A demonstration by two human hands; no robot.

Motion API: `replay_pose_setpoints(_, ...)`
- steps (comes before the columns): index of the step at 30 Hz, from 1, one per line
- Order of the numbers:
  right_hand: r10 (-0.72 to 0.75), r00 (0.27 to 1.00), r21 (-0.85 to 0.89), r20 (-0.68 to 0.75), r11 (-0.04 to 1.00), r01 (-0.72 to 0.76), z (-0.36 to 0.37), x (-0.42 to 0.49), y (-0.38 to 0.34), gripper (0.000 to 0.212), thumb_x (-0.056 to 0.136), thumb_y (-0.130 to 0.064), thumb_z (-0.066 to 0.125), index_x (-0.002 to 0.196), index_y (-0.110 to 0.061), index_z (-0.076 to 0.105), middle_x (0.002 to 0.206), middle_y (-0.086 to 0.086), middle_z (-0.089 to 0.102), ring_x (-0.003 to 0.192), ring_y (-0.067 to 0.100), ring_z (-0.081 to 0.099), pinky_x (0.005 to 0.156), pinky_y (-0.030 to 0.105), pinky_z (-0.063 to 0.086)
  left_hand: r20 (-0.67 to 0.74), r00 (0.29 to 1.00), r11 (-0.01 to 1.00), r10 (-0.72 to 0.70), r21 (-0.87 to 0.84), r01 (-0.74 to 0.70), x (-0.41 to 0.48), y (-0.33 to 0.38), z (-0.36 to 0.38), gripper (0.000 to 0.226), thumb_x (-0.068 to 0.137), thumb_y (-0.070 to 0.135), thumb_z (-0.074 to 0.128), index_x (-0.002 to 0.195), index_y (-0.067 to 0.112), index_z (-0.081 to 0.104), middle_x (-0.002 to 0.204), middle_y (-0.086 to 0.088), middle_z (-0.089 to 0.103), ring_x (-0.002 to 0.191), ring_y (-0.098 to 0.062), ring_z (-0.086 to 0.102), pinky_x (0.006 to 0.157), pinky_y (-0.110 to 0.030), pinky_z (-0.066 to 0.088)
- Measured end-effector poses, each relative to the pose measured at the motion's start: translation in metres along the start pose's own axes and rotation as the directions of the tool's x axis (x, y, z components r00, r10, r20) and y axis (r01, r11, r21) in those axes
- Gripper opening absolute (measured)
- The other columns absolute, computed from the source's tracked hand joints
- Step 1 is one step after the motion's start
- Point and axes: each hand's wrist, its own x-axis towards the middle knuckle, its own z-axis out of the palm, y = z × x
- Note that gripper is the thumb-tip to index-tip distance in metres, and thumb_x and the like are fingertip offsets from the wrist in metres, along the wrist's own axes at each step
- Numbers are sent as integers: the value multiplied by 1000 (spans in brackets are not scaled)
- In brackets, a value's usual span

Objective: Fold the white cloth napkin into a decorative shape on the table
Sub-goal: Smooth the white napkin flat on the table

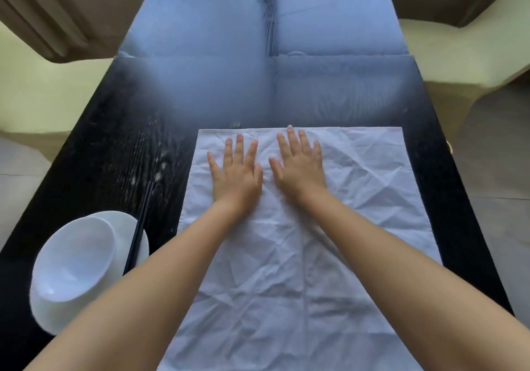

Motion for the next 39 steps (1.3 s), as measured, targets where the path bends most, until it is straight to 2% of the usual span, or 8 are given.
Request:
replay_pose_setpoints(5,-96,995,-46,28,994,97,8,18,5,54,98,-43,24,148,-26,14,159,-6,6,146,16,-1,118,43,-6,-28,999,999,-16,-40,15,24,-2,9,50,98,40,16,147,33,7,158,11,-2,144,-9,-7,115,-48,-10)
replay_pose_setpoints(14,181,983,-121,-32,976,-184,-37,-9,137,53,99,-39,20,148,-24,10,159,-5,3,146,20,1,119,40,0,-43,999,999,-27,-23,26,21,-5,9,52,97,43,19,147,33,9,158,10,0,145,-11,-5,116,-44,-10)
replay_pose_setpoints(18,176,984,-166,-20,970,-177,-43,-13,160,54,98,-39,15,148,-20,9,159,-1,3,146,20,2,119,39,0,-18,999,999,-31,-10,31,22,-4,8,53,97,43,17,148,32,7,158,9,-2,144,-11,-6,116,-44,-10)
replay_pose_setpoints(23,243,970,-128,1,962,-241,-45,-19,128,54,99,-34,14,148,-12,5,159,5,1,146,21,-1,119,41,-3,33,998,998,-51,-33,52,10,5,3,52,99,39,14,148,26,3,158,5,-5,144,-13,-7,116,-46,-9)
replay_pose_setpoints(27,-41,997,57,57,998,38,-16,-63,21,74,83,-41,-3,147,-10,15,158,9,9,146,23,7,118,39,-1,-9,997,992,-75,-103,74,-46,34,14,50,100,33,14,148,24,7,158,5,-1,145,-12,-3,116,-45,-6)
replay_pose_setpoints(32,-64,998,-5,29,998,64,5,-98,6,58,88,-37,22,135,-16,46,144,4,45,135,23,40,114,45,19,-85,990,993,-116,-46,112,-78,15,23,62,87,41,4,148,28,12,158,7,7,145,-12,2,115,-45,-5)
replay_pose_setpoints(35,-12,1000,-43,-4,999,11,-4,-105,45,67,85,-44,8,145,-20,26,155,-1,24,144,19,19,116,35,-1,-66,991,993,-112,-44,110,-78,6,21,53,96,39,17,148,29,11,158,8,5,145,-12,0,117,-43,-4)
replay_pose_setpoints(39,122,992,-82,-13,989,-123,-22,-120,103,72,81,-46,-3,148,-21,9,159,-2,6,146,14,2,117,35,-5,-52,990,991,-133,-28,132,-81,-18,17,55,97,40,23,148,25,9,158,6,2,145,-13,-2,118,-40,-4)
